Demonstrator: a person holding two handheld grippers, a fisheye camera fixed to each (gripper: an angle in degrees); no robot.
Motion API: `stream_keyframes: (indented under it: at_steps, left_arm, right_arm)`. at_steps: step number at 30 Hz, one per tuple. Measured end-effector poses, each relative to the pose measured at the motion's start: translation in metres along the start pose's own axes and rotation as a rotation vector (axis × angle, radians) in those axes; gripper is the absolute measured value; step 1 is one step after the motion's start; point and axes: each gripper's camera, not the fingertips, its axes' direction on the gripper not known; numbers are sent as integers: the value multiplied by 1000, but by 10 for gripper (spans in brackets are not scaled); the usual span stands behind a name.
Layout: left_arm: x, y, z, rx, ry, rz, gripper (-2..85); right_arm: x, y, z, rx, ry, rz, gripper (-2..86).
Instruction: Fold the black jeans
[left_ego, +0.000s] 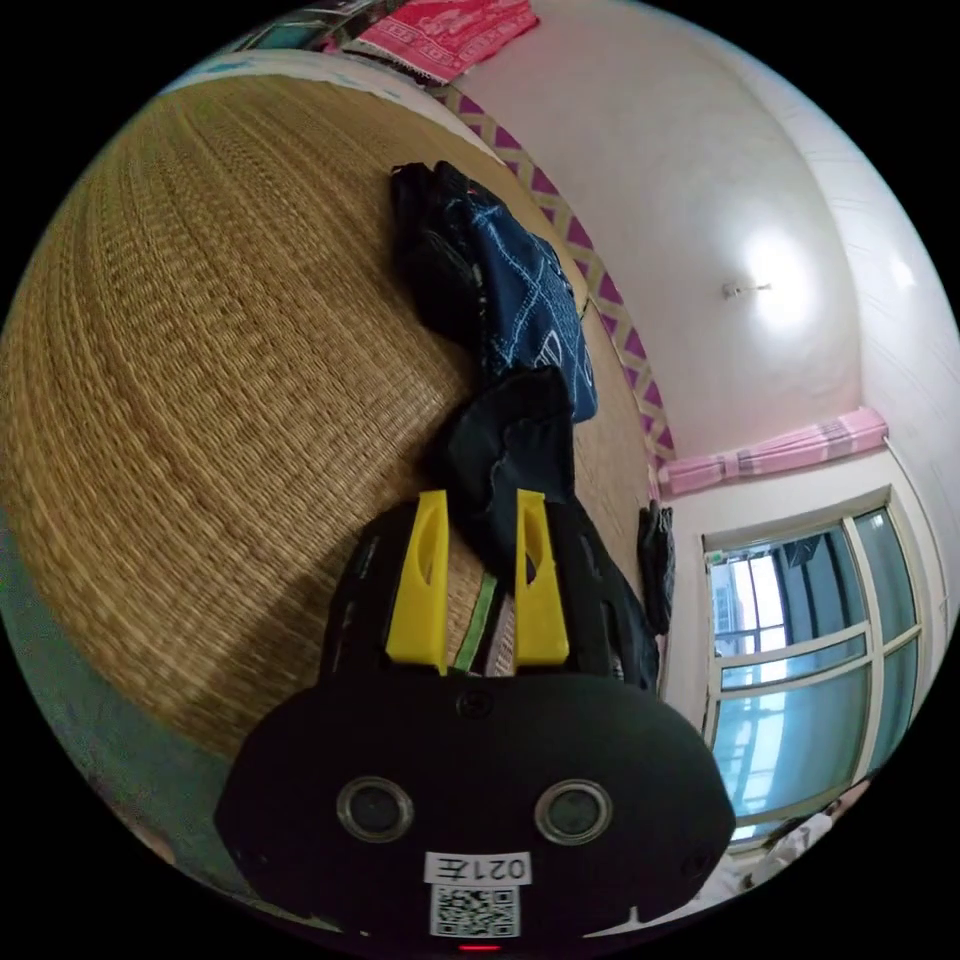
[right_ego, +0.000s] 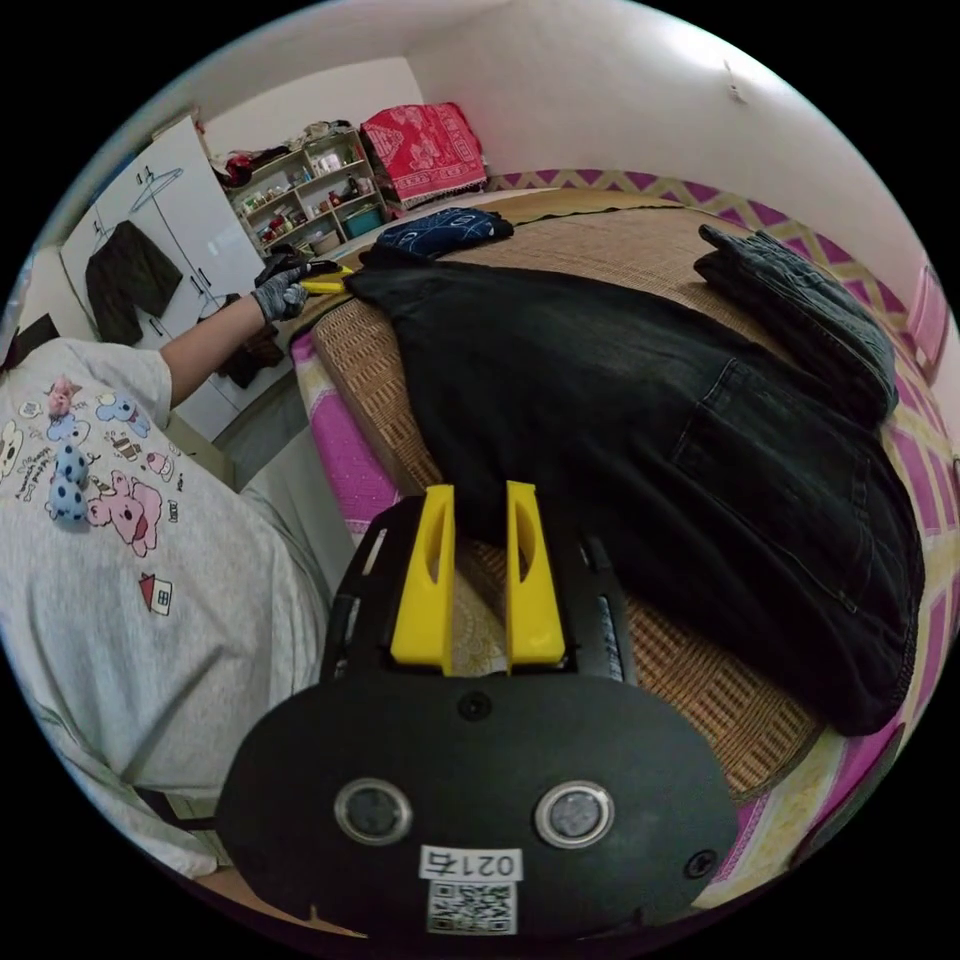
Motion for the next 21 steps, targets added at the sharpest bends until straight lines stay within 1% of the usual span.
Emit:
stream_keyframes:
  at_steps: [4, 5, 7, 10, 12, 13, 15, 16, 18, 19, 21]
  left_arm:
    - [-15, 18, 9, 87, 88, -65, 37]
    - [-13, 24, 10, 103, 120, -55, 31]
    - [7, 34, 7, 131, 109, 3, 26]
    - [71, 56, -4, 173, 75, 173, 24]
    - [149, 88, -8, 179, 4, 399, 25]
    - [171, 99, -6, 180, -15, 464, 25]
    - [253, 156, 14, 163, -50, 714, 26]
    - [271, 172, 22, 153, -44, 766, 27]
    - [330, 236, 70, 77, 13, 931, 30]
    - [342, 253, 85, 50, 25, 965, 31]
    - [379, 317, 158, -59, 34, 1073, 32]
  right_arm:
    - [14, 11, -8, 38, -46, 41, 82]
    - [16, 13, -9, 43, -52, 45, 82]
    - [23, 20, -17, 60, -72, 58, 81]
    - [30, 34, -36, 113, -67, 75, 79]
    - [34, 46, -51, 160, -56, 94, 76]
    - [37, 54, -62, 197, -51, 108, 74]
    - [41, 67, -79, 260, -49, 132, 72]
    - [44, 76, -90, 303, -53, 149, 71]
    - [48, 89, -106, 364, -65, 172, 71]
    - [50, 97, -116, 401, -77, 185, 70]
    - [52, 108, -128, 447, -99, 197, 69]
